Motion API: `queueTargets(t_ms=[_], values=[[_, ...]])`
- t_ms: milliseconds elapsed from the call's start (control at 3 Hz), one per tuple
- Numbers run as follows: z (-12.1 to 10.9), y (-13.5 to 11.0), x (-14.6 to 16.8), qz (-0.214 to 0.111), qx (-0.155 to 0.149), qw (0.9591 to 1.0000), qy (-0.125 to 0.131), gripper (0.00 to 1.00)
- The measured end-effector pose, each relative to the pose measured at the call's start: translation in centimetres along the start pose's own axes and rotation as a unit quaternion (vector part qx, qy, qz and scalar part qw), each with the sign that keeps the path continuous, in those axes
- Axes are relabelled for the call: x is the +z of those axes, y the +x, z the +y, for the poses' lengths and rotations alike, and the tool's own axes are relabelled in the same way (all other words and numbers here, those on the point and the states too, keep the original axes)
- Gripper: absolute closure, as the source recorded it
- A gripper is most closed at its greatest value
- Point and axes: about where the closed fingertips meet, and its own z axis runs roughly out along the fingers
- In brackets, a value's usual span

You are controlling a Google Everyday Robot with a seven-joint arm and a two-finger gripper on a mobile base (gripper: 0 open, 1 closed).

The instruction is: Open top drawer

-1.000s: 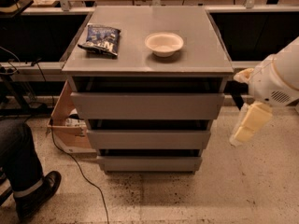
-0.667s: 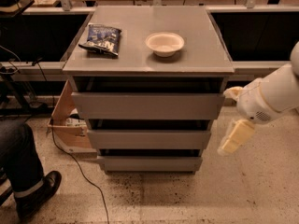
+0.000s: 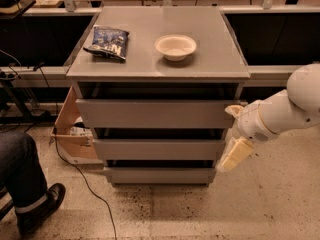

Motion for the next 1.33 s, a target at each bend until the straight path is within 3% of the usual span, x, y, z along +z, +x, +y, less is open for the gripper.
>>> queueTargets(t_ms=[667, 1333], values=[[-4.2, -2.2, 3.8, -0.009, -0.011, 0.9997, 0.020, 0.00], [-9.2, -3.0, 9.1, 0.003, -0.031, 0.9985, 0.045, 0.00]])
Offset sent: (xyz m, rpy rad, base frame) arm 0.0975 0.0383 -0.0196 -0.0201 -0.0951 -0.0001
